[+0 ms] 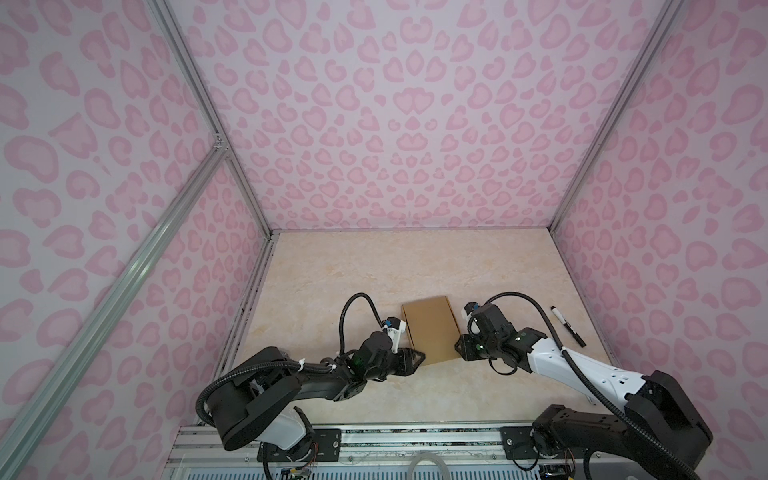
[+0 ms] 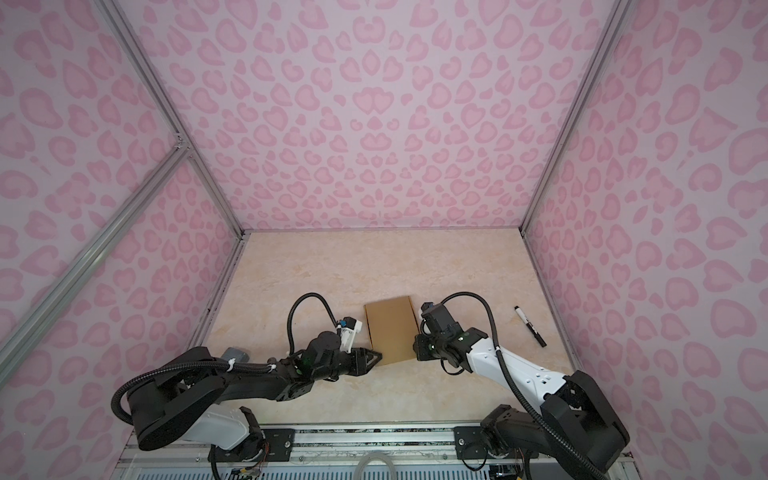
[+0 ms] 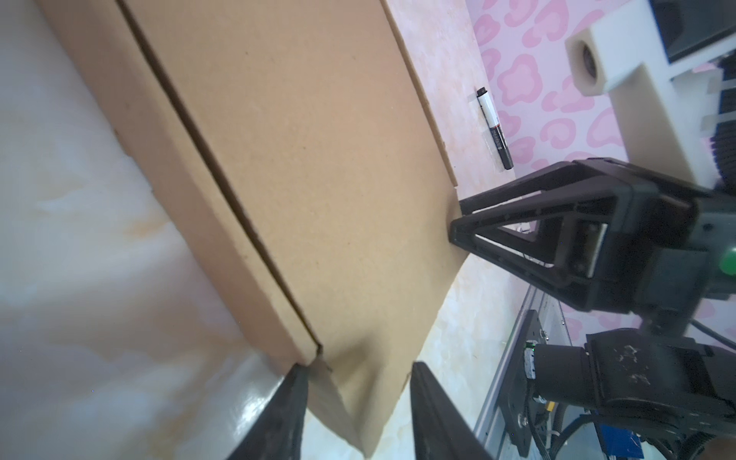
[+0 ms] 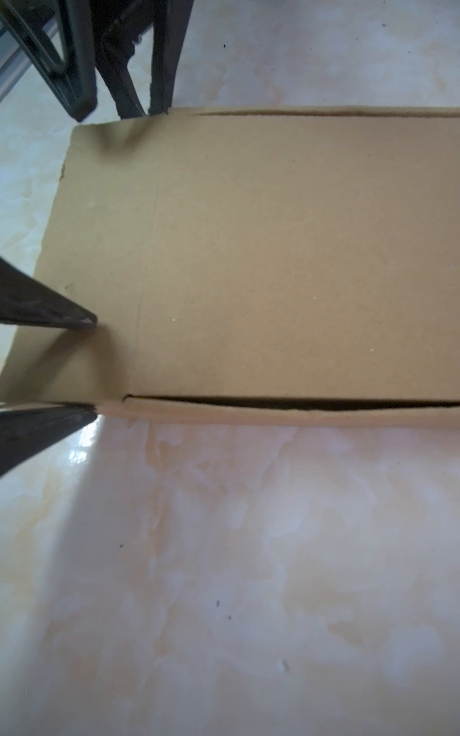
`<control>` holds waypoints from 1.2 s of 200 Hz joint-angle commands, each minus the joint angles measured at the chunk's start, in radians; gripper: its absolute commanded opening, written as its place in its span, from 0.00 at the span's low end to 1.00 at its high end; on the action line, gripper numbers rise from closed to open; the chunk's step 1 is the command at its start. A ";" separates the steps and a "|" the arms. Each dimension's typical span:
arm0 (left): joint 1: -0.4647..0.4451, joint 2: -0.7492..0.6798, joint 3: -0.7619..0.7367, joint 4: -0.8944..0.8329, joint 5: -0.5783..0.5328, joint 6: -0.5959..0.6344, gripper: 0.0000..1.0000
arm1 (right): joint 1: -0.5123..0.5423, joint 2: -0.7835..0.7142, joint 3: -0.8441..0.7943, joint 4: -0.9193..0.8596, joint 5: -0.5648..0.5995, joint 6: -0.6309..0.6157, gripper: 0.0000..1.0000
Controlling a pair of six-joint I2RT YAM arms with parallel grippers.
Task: Fold the paper box
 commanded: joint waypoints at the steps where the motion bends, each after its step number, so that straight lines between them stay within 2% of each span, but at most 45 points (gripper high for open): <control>1: 0.001 -0.029 -0.001 0.015 -0.012 0.012 0.46 | 0.003 0.000 0.007 -0.015 0.017 -0.008 0.36; 76: 0.013 -0.070 0.005 -0.041 -0.021 0.038 0.50 | 0.003 -0.006 0.025 -0.037 0.028 -0.014 0.41; 140: 0.106 -0.163 0.074 -0.218 0.001 0.121 0.54 | 0.000 -0.051 0.062 -0.097 0.052 -0.023 0.43; 175: 0.187 -0.140 0.263 -0.411 0.024 0.219 0.56 | 0.018 -0.133 0.058 -0.110 0.022 0.005 0.43; 219: 0.258 0.030 0.632 -0.742 -0.008 0.367 0.56 | 0.115 -0.230 0.012 -0.090 0.022 0.068 0.42; 240: 0.291 0.116 0.767 -0.824 -0.008 0.399 0.56 | 0.140 -0.262 -0.022 -0.070 0.023 0.106 0.41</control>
